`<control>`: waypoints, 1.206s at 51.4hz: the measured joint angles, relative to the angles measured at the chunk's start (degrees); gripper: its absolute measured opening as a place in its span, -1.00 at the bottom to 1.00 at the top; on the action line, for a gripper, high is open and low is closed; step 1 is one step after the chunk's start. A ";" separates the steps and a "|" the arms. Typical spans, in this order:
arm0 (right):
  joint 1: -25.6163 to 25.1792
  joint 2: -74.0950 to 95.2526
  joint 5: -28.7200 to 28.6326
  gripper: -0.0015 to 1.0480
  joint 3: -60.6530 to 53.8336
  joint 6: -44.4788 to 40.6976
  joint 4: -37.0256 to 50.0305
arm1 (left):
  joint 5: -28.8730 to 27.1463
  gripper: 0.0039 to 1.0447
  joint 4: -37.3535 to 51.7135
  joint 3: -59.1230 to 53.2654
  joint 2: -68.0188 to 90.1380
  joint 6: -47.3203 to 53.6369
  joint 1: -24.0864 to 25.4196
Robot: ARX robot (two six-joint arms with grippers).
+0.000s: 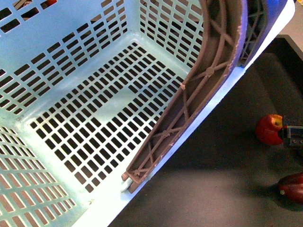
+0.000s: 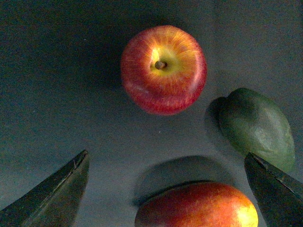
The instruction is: Pick apple with right arm and hold basket with left
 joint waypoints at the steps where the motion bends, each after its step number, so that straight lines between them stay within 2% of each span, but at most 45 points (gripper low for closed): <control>1: 0.20 0.85 0.35 0.83 0.96 0.20 -0.31 | 0.00 -0.67 0.00 0.00 0.00 0.00 0.00; 24: 1.49 12.76 3.19 0.83 15.82 0.44 -5.53 | 0.17 -0.67 0.00 0.00 0.00 -0.02 0.00; 62: 2.67 22.18 3.80 0.80 27.45 0.07 -10.64 | 0.17 -0.67 0.00 0.00 0.00 -0.02 0.00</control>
